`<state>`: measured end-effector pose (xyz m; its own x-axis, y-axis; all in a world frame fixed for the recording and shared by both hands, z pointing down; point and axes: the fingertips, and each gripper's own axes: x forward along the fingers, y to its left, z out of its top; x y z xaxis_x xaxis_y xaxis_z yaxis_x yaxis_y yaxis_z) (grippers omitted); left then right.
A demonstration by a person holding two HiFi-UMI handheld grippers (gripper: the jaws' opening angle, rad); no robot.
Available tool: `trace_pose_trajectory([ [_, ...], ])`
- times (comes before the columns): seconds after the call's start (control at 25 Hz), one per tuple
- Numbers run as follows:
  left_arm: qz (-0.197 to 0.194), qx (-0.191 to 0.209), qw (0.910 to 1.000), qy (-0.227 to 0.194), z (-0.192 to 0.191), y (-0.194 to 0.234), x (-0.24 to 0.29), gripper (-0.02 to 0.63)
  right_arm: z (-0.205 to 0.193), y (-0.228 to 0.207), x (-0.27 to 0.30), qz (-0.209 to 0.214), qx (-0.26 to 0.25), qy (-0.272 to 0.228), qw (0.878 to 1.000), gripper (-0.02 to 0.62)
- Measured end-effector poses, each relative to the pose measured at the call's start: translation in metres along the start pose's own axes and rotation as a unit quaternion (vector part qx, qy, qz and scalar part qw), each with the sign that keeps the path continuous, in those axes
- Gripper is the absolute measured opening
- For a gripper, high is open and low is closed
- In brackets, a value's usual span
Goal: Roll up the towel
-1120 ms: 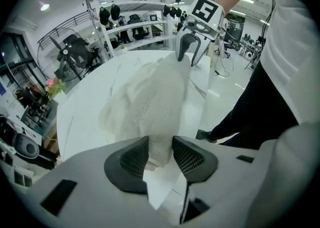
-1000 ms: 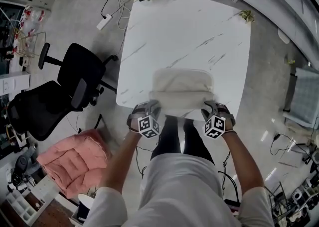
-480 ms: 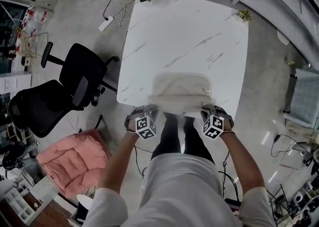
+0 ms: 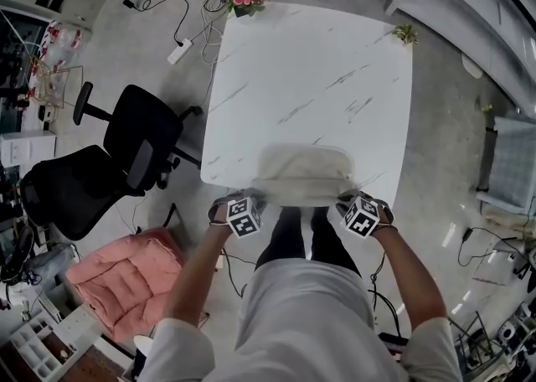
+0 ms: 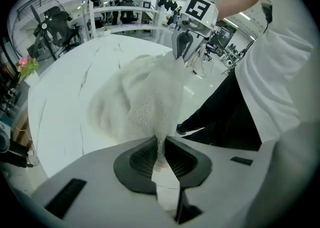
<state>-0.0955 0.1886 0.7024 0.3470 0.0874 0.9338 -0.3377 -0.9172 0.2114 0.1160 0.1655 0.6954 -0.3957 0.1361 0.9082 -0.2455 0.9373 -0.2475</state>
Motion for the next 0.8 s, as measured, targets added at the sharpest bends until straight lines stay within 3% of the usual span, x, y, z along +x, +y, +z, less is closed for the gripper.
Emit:
trace_pose_trajectory([
  [0.28, -0.081, -0.001, 0.9965, 0.023, 0.013, 0.026, -0.012, 0.071, 0.018, -0.034, -0.017, 0.023, 0.024, -0.004, 0.999, 0.069],
  [0.4, -0.09, -0.009, 0.9958, 0.019, 0.02, 0.045, -0.018, 0.075, 0.027, -0.052, -0.021, 0.016, 0.039, -0.01, 0.999, 0.072],
  [0.6, -0.036, -0.001, 0.9994, 0.0, 0.036, 0.085, -0.023, 0.085, 0.039, -0.083, -0.025, -0.021, 0.052, -0.02, 0.998, 0.077],
  [0.8, 0.055, -0.012, 0.9981, -0.027, 0.048, 0.121, -0.022, 0.129, 0.043, -0.113, -0.023, -0.083, 0.068, -0.025, 0.994, 0.112],
])
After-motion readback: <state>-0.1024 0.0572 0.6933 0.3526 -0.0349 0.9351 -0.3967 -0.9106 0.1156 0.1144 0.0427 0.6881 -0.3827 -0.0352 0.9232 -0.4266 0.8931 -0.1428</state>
